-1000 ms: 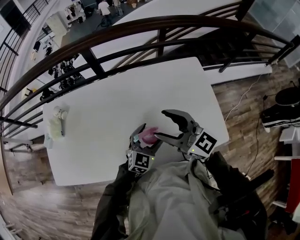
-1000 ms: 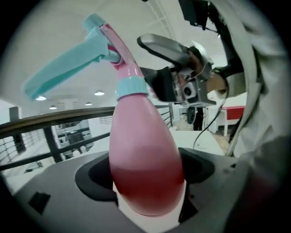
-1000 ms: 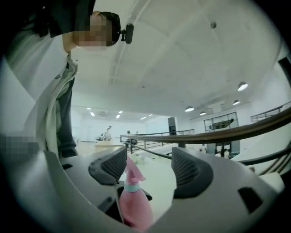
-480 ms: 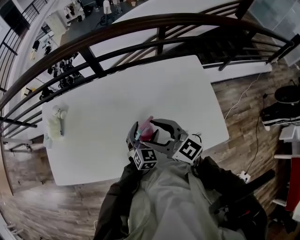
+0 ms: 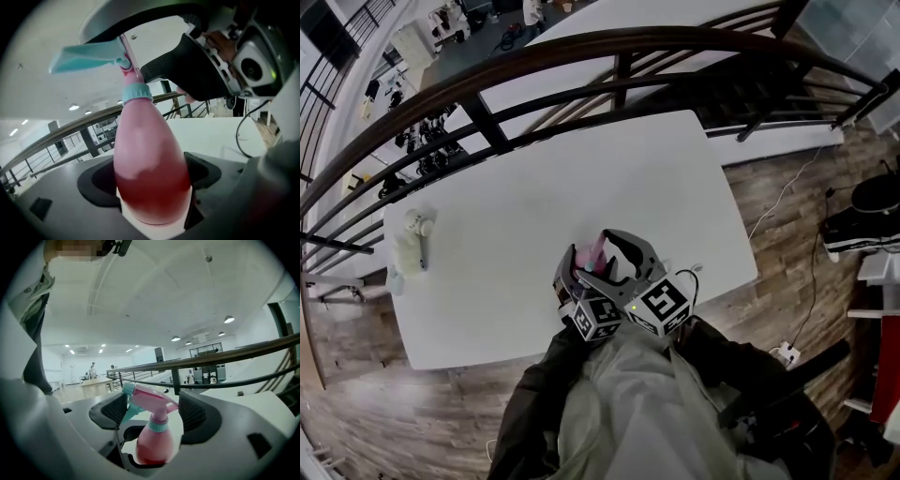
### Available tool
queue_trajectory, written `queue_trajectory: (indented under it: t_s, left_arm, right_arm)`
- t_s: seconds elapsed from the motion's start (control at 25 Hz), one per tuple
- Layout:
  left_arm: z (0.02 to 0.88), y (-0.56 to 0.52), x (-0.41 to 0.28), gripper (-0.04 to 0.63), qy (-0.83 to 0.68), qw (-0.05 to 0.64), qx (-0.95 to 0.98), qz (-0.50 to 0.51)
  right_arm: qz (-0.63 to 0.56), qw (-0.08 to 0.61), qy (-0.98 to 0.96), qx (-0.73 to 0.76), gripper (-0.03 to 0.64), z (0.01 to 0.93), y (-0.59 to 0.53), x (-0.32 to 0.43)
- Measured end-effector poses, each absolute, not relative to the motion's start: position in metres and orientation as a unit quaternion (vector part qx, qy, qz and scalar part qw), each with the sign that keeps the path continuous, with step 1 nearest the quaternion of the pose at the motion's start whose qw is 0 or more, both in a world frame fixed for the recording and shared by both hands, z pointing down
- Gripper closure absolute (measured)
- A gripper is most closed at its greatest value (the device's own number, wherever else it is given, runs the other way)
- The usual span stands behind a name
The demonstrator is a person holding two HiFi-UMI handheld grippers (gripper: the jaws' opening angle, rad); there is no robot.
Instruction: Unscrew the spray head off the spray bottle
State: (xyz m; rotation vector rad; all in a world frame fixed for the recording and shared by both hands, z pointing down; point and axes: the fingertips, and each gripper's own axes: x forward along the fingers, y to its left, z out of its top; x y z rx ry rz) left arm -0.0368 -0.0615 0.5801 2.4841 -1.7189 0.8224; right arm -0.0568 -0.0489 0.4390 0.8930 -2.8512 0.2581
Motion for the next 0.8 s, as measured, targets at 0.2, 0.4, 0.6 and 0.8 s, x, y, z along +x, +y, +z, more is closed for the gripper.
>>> queue_trajectory:
  t_s: [0.2,0.4,0.6,0.8]
  left_arm:
    - [0.573,-0.045,-0.018,0.166,-0.438,0.015,0.878,0.193]
    - [0.561,-0.003,0.008,0.166,-0.234,0.009,0.96,0.155]
    - [0.551,-0.022,-0.001,0.166,-0.299,0.013,0.943,0.143]
    - [0.567,-0.048,-0.018,0.166,-0.412,-0.013,0.888,0.202]
  right_arm:
    - [0.01,0.039,-0.996,0.075,0.284,0.422,-0.014,-0.068]
    - [0.043,0.07,-0.989,-0.12,0.287,0.418,0.009,-0.046]
    - [0.051,0.065,-0.996,-0.027,0.285,0.418,-0.011,-0.041]
    - [0.018,0.079,-0.993,0.085,0.285,0.423,-0.01,-0.035]
